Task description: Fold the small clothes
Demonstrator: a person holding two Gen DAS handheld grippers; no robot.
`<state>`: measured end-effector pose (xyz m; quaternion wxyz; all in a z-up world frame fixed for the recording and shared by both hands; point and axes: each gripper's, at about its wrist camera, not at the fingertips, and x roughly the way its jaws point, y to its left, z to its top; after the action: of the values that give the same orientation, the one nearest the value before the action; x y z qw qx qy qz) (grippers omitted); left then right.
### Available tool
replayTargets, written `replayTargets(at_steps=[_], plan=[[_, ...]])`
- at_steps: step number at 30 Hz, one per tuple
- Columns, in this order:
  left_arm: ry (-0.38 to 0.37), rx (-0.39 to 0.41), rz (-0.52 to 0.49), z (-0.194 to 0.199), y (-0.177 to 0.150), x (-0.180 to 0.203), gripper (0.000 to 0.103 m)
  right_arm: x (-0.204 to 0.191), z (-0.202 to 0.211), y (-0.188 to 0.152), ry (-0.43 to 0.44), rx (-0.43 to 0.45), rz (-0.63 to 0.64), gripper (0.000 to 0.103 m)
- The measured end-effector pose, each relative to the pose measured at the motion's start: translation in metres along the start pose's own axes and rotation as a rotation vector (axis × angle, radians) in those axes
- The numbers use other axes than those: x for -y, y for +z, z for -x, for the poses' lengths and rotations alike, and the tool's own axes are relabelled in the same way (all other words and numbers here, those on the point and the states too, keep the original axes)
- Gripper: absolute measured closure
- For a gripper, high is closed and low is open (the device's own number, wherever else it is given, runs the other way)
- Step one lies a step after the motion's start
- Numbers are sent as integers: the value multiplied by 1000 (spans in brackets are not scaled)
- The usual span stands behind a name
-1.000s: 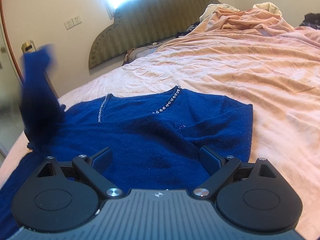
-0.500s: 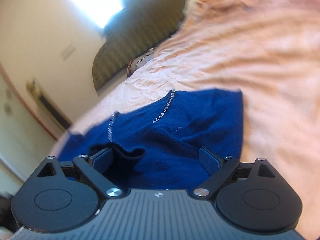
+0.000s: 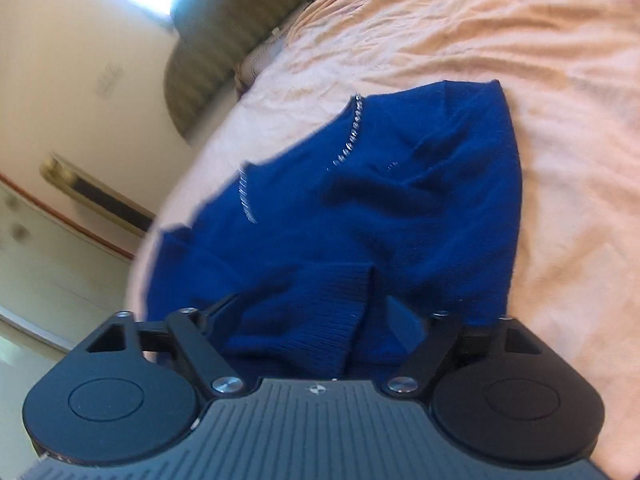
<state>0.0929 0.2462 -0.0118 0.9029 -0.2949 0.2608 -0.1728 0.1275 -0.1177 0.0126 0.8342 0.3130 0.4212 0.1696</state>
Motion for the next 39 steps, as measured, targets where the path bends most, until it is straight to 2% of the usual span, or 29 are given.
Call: replayTargets(at_steps=[1, 3, 5, 6, 7, 8, 9, 13, 20, 29, 31, 35, 36, 39], plan=[[-1, 0, 1, 0, 0, 0, 12, -4, -3, 0, -13, -3, 14, 22], [-2, 0, 1, 2, -1, -1, 12, -15, -7, -2, -41, -11, 49, 30], [-3, 1, 3, 2, -1, -1, 12, -28, -15, -3, -112, -26, 131, 50], [-4, 2, 4, 2, -1, -1, 12, -32, -14, -4, -149, -32, 180, 56], [-5, 2, 5, 2, -1, -1, 12, -36, -16, -4, -178, -35, 209, 67], [-6, 3, 6, 3, -1, -1, 12, -37, -17, -4, -193, -37, 219, 83], [-6, 3, 7, 3, -1, 0, 12, -36, -17, -3, -187, -40, 218, 89], [-7, 3, 9, 3, -2, 0, 12, -40, -7, 2, -145, -4, 226, 92], [-11, 4, 12, 4, -2, 1, 12, -55, 17, 28, -59, 69, 216, 93], [-11, 4, 13, 4, -2, 0, 12, -49, 67, 66, 68, 156, 127, 93], [-12, 4, 13, 4, -2, 0, 12, -34, 69, 67, 37, 151, 101, 93], [-13, 4, 14, 5, -3, 1, 12, 12, 55, 63, -121, 99, 23, 93], [-14, 4, 14, 5, -3, 1, 12, 21, 55, 61, -136, 103, 4, 93], [-13, 5, 14, 5, -4, 2, 11, 31, 68, 60, -100, 153, -18, 93]])
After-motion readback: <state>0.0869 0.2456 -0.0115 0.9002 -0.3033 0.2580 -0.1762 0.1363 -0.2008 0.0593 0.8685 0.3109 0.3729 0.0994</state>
